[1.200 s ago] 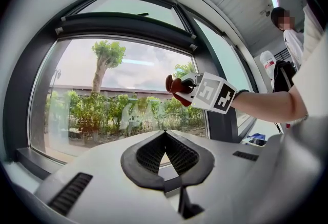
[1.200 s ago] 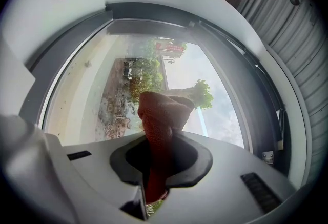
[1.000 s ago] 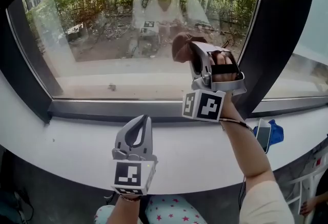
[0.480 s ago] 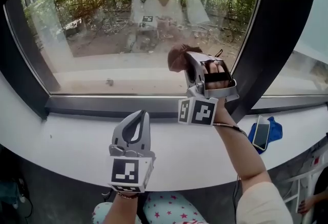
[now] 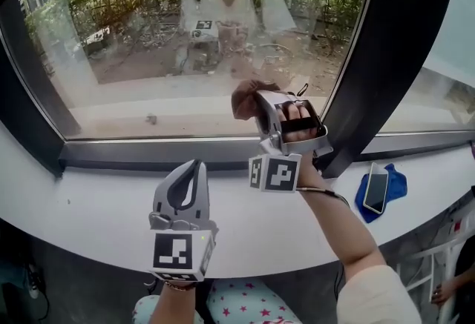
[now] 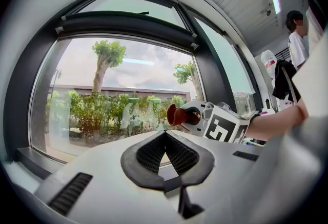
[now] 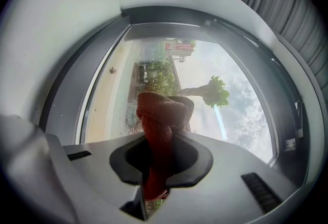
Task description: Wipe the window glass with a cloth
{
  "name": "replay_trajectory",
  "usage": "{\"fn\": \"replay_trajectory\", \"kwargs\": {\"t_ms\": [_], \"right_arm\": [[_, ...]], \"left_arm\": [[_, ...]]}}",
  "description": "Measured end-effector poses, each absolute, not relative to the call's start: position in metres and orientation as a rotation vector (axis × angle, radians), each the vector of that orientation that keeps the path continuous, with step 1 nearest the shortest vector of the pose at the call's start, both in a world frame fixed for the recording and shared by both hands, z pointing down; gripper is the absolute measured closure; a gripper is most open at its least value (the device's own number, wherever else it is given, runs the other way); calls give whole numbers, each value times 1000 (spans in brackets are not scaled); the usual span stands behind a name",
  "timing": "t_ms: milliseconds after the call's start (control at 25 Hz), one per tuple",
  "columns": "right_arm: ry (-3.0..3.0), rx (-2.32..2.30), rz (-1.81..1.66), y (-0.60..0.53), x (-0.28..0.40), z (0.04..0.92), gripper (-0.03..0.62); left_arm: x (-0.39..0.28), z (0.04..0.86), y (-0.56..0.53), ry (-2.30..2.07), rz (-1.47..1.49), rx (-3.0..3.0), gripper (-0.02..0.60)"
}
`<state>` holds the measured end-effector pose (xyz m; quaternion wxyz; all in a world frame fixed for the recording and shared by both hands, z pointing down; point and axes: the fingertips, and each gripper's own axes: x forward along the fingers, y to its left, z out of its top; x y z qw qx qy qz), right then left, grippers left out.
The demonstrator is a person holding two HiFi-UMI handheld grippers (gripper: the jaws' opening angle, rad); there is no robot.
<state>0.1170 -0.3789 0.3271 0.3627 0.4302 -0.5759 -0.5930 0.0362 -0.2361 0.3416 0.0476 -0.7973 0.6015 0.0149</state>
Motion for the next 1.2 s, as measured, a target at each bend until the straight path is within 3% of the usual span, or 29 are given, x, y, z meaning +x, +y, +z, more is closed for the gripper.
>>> {"fn": "replay_trajectory", "kwargs": {"t_ms": [1200], "right_arm": [[-1556,806,-1271,-381,111,474,530]], "left_arm": [[10,331,-225,1880,-30,-2349,561]]}}
